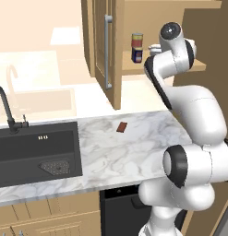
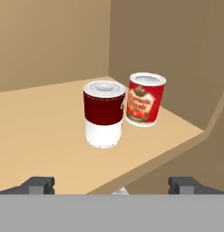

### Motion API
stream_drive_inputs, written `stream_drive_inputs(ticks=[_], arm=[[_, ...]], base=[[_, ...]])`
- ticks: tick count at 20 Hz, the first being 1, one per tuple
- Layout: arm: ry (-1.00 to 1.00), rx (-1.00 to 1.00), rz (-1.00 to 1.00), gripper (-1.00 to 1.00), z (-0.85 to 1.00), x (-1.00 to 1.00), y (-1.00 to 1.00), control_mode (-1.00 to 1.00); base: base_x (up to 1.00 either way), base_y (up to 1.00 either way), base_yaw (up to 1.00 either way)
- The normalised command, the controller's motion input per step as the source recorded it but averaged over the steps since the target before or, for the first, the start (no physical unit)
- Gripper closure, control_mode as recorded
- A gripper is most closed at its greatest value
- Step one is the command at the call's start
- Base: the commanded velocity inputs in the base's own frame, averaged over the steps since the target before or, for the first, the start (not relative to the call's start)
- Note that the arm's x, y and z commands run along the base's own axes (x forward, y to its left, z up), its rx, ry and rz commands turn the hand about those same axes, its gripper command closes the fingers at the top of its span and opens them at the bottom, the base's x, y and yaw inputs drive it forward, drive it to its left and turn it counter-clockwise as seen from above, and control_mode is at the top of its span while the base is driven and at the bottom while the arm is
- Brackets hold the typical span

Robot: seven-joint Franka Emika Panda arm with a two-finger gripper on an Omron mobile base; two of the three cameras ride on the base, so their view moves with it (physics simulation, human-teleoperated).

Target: Stack two cans on top of the other two cans in the cabinet.

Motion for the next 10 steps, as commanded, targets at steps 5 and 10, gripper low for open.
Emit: stream_drive_inputs(ticks=[5,10], arm=[[0.01,0.0,0.0,-1.0,-0.1,0.27,-0.04,-1.0],[0.0,0.0,0.0,-1.0,-0.07,0.24,-0.1,-1.0]], base=[[0.0,0.0,0.0],[0.0,0.0,0.0]])
